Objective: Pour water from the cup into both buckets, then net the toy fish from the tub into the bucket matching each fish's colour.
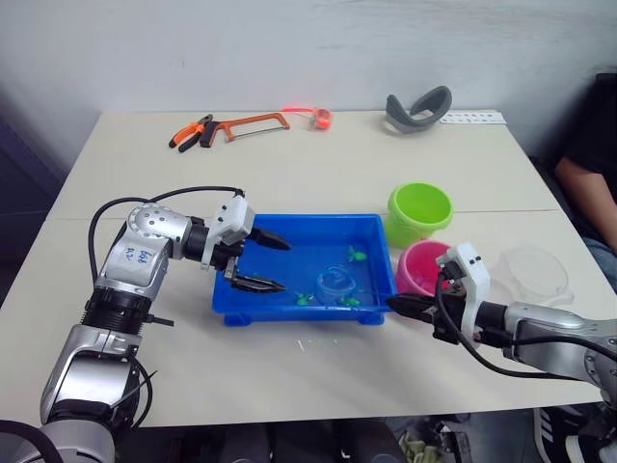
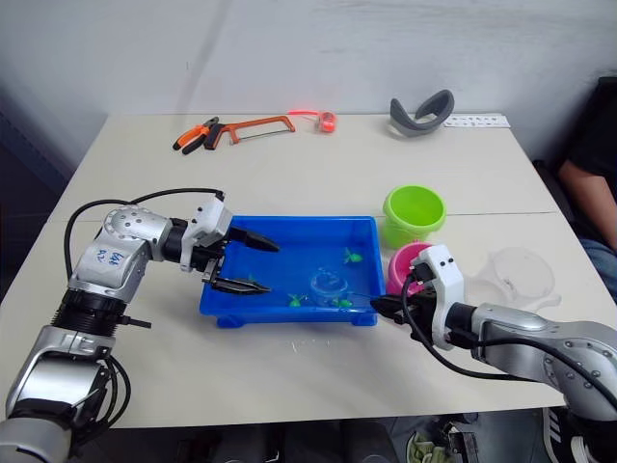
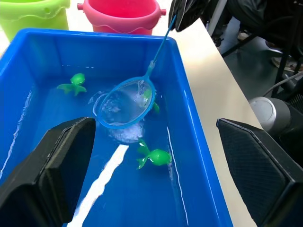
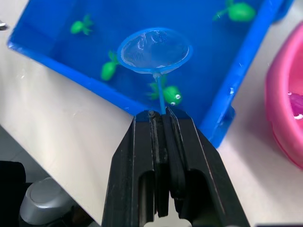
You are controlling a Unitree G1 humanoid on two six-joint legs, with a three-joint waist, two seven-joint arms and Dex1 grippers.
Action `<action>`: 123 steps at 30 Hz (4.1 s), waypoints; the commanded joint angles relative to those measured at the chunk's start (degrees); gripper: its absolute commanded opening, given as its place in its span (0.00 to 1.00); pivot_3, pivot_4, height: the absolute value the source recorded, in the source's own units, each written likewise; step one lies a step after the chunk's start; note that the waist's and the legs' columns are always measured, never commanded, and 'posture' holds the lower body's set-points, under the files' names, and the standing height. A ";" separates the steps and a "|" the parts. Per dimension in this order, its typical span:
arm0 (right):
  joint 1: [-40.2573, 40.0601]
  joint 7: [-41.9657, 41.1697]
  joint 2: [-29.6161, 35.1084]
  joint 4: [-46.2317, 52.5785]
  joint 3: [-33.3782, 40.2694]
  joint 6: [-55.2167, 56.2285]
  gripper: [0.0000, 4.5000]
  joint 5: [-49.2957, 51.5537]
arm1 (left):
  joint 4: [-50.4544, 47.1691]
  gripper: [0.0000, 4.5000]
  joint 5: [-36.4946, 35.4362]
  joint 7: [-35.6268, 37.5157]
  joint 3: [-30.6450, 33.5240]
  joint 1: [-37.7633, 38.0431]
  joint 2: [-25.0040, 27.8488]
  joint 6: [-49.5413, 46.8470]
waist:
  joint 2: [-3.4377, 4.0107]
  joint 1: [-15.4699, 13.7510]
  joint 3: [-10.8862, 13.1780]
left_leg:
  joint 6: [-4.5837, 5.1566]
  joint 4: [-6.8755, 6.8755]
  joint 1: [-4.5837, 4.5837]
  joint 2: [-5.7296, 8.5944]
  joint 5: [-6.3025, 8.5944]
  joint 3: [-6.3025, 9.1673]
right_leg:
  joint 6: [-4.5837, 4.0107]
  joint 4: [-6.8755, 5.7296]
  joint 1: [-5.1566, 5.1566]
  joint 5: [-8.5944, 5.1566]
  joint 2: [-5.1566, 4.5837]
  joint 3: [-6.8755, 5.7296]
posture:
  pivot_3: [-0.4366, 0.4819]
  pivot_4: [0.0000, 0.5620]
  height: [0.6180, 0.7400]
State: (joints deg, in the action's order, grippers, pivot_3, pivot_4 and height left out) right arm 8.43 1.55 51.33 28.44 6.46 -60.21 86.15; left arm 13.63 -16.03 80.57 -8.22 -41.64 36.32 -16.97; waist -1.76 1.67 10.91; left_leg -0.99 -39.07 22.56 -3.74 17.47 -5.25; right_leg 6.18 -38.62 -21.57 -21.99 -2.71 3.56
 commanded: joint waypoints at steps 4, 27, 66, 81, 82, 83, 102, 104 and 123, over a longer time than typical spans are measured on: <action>3.20 5.98 -2.59 -3.53 0.52 0.02 0.00 1.81 | -3.13 0.99 -1.64 -1.05 1.77 0.42 0.68 -0.64 | 0.00 0.00 0.00 | 0.00 0.02 0.00 0.00 0.00 0.00 | 0.00 0.01 0.00 0.00 0.00 0.00 | 0.48 0.27 1.00; 5.94 2.83 -2.12 5.57 -0.27 2.44 0.00 -14.11 | 0.65 0.99 -1.70 -4.16 1.62 -3.17 -3.60 -1.01 | 0.01 -0.08 0.00 | 0.01 0.10 0.27 0.01 0.00 0.05 | 0.00 0.13 -0.25 0.00 0.00 -0.07 | 0.48 0.27 1.00; -1.51 -29.14 20.80 -8.30 2.32 44.13 0.00 -81.85 | 12.76 0.99 2.08 -15.24 2.21 -12.49 -13.89 3.95 | 0.03 -0.01 -0.01 | -0.06 -0.03 0.66 0.09 -0.04 -0.39 | 0.03 -0.29 -0.99 0.01 0.22 -0.11 | 0.48 0.27 1.00; 7.86 -28.55 24.79 -21.49 -6.66 73.49 0.00 -109.23 | 11.07 0.99 1.85 -15.49 2.82 -11.14 -12.26 3.10 | 0.07 0.10 0.02 | -0.08 -0.11 0.58 0.08 -0.05 -0.51 | 0.03 -0.47 -1.04 0.01 0.15 -0.09 | 0.48 0.27 1.00; 7.85 -29.05 24.38 -21.58 -6.07 73.22 0.00 -108.26 | 11.03 0.99 1.86 -15.37 2.82 -11.01 -12.13 3.16 | 0.08 0.10 0.02 | -0.08 -0.11 0.58 0.08 -0.05 -0.51 | 0.03 -0.47 -1.04 0.01 0.15 -0.09 | 0.48 0.27 1.00; 7.39 -30.49 23.42 -21.34 -4.45 72.57 0.00 -104.77 | 10.82 0.99 1.95 -14.77 2.64 -10.64 -11.69 3.39 | 0.08 0.08 0.02 | -0.08 -0.12 0.58 0.08 -0.05 -0.52 | 0.03 -0.49 -1.04 0.01 0.14 -0.08 | 0.48 0.27 1.00; 18.79 -61.00 11.73 -17.90 -9.43 74.63 0.00 -80.93 | -7.32 0.99 0.40 0.11 -1.08 2.33 1.47 -1.23 | 0.10 0.18 0.02 | -0.11 -0.27 0.34 0.05 -0.07 -0.54 | 0.01 -0.77 -0.90 0.00 0.15 -0.06 | 0.48 0.27 1.00; 20.38 -63.13 11.07 -20.00 -12.00 79.37 0.00 -83.18 | -8.95 0.99 0.34 -0.72 -0.95 3.44 1.75 -1.70 | 0.10 0.12 0.02 | -0.09 -0.27 0.35 0.06 -0.06 -0.53 | 0.01 -0.75 -0.90 0.00 0.11 -0.06 | 0.48 0.27 1.00; 32.27 -74.91 10.04 -38.68 -24.43 105.64 0.00 -89.79 | -16.70 0.99 -2.27 -7.32 0.78 7.98 2.29 -6.54 | 0.12 1.40 0.02 | -0.08 -0.37 0.32 0.02 -0.05 -0.49 | -0.03 -0.85 -0.88 -0.02 -0.32 -0.15 | 0.48 0.27 1.00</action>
State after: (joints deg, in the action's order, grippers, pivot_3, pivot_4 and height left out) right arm 40.48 -71.07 60.53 -10.97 -17.76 45.96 -5.71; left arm -1.38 -16.70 73.59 -8.97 -33.21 38.56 -23.46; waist -1.64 3.07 10.93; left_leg -1.06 -39.44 22.88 -3.71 17.43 -5.73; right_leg 6.15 -39.47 -22.43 -22.02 -3.05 3.39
